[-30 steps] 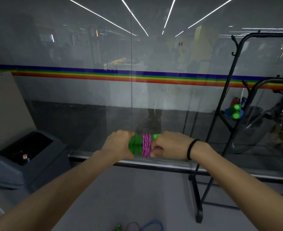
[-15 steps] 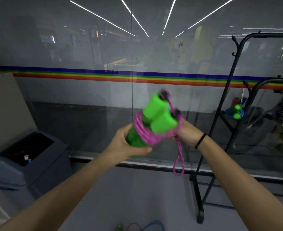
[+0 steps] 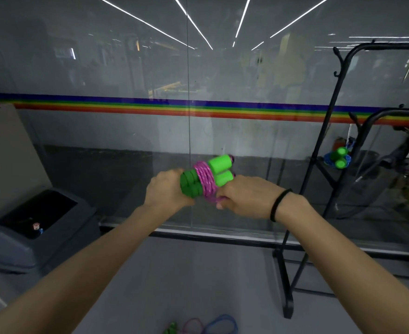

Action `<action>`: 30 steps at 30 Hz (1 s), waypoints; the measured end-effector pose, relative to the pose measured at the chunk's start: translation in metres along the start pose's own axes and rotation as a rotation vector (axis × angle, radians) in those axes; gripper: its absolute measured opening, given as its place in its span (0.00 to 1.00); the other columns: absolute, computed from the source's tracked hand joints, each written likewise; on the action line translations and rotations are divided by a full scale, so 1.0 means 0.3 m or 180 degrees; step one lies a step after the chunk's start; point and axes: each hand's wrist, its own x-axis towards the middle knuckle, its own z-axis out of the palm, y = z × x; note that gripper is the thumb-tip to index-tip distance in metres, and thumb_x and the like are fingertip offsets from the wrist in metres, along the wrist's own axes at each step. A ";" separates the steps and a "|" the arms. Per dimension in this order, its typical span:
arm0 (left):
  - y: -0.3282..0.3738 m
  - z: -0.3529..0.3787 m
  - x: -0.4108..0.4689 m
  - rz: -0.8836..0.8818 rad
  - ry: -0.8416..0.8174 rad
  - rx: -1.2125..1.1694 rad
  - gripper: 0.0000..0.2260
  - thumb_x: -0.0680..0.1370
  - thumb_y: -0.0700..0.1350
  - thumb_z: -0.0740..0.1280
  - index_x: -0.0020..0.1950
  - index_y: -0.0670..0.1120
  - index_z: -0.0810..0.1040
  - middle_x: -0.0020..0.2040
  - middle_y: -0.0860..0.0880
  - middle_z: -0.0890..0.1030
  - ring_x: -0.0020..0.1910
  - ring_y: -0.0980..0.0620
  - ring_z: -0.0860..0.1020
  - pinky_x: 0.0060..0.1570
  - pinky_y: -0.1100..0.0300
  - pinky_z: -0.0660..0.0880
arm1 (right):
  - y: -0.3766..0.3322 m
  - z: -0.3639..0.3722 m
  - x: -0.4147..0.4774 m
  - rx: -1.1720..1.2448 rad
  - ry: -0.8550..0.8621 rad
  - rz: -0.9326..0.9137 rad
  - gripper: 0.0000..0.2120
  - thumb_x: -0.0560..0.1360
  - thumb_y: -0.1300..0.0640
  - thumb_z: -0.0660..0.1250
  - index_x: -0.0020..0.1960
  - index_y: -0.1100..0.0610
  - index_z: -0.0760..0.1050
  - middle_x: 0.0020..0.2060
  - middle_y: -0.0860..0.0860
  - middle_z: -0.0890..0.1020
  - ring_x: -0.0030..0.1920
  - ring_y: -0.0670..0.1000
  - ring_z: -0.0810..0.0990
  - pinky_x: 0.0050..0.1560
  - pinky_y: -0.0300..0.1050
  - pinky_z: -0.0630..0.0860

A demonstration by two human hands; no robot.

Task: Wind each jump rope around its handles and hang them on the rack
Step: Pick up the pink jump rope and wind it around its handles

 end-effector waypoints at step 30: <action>0.043 0.002 -0.043 -0.1036 -0.1227 -0.4111 0.07 0.76 0.42 0.62 0.52 0.43 0.75 0.38 0.45 0.82 0.32 0.53 0.78 0.35 0.60 0.78 | 0.031 0.095 0.039 0.0947 0.2241 0.0239 0.07 0.76 0.57 0.63 0.48 0.57 0.79 0.38 0.56 0.84 0.39 0.56 0.82 0.44 0.49 0.77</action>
